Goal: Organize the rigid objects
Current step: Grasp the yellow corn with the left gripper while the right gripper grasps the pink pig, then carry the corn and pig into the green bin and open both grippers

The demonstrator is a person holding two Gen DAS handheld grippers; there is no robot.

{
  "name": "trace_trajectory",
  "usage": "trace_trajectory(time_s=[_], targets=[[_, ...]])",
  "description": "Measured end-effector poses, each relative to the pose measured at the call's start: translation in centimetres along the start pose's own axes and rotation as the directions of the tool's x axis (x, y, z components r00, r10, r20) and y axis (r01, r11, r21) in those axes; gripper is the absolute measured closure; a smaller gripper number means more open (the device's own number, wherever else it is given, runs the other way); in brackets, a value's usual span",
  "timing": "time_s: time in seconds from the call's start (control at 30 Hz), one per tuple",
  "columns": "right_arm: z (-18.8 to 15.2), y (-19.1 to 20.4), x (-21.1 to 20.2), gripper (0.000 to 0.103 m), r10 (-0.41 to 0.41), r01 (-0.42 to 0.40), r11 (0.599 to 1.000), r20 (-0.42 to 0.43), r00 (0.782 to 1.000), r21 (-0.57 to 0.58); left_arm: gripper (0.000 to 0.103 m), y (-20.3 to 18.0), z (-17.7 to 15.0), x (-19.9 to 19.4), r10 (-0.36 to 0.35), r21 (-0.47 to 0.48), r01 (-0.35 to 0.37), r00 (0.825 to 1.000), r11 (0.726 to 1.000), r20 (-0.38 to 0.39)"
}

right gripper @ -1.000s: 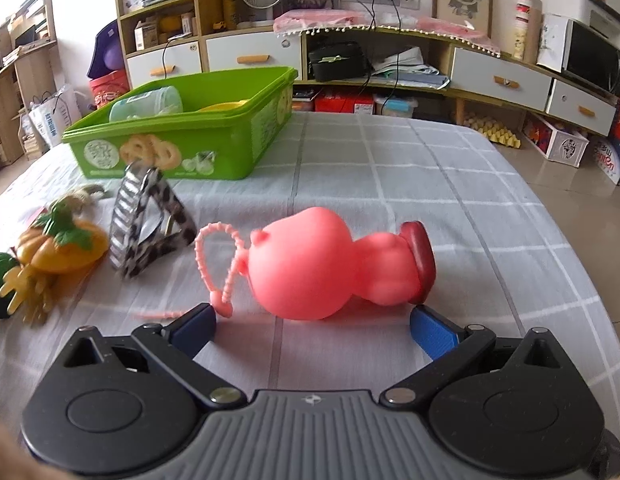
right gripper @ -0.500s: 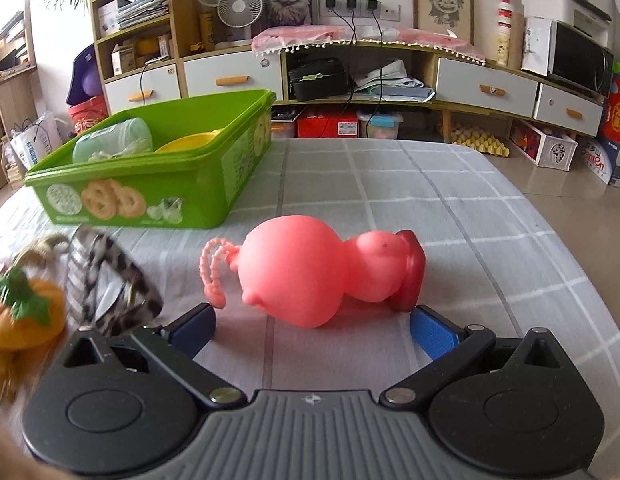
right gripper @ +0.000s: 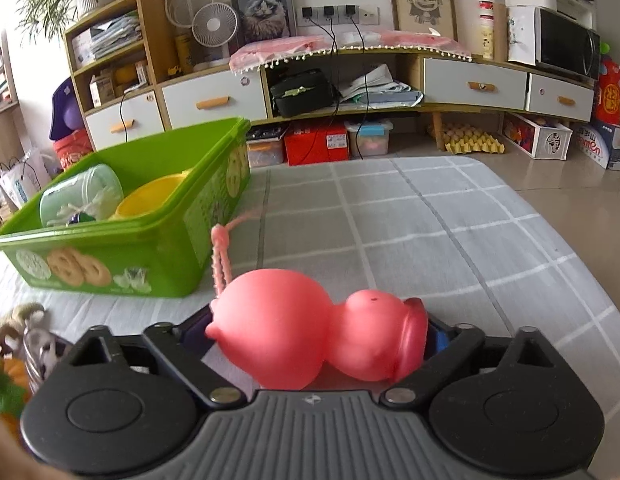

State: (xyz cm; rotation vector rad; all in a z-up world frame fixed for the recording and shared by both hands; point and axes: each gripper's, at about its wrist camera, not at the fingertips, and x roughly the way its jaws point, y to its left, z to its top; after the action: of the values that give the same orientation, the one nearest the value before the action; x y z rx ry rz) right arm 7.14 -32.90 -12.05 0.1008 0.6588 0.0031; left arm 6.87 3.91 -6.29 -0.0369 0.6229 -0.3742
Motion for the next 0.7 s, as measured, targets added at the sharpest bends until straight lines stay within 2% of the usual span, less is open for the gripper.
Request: trace_trajectory(time_s=[0.33, 0.53, 0.7], targets=[[1.2, -0.7, -0.4, 0.024, 0.0, -0.003, 0.997, 0.039, 0.999, 0.075, 0.052, -0.9, 3.8, 2.0, -0.023, 0.024, 0.022, 0.999, 0.999, 0.04], [3.8, -0.3, -1.0, 0.024, 0.024, -0.036, 0.99, 0.089, 0.996, 0.134, 0.052, -1.8, 6.9, 4.2, -0.062, 0.017, 0.062, 0.997, 0.998, 0.038], [6.4, 1.9, -1.4, 0.023, 0.07, -0.087, 0.989, 0.137, 0.988, 0.12, 0.052, -2.6, 9.0, 6.7, -0.075, 0.012, 0.075, 0.997, 0.997, 0.006]])
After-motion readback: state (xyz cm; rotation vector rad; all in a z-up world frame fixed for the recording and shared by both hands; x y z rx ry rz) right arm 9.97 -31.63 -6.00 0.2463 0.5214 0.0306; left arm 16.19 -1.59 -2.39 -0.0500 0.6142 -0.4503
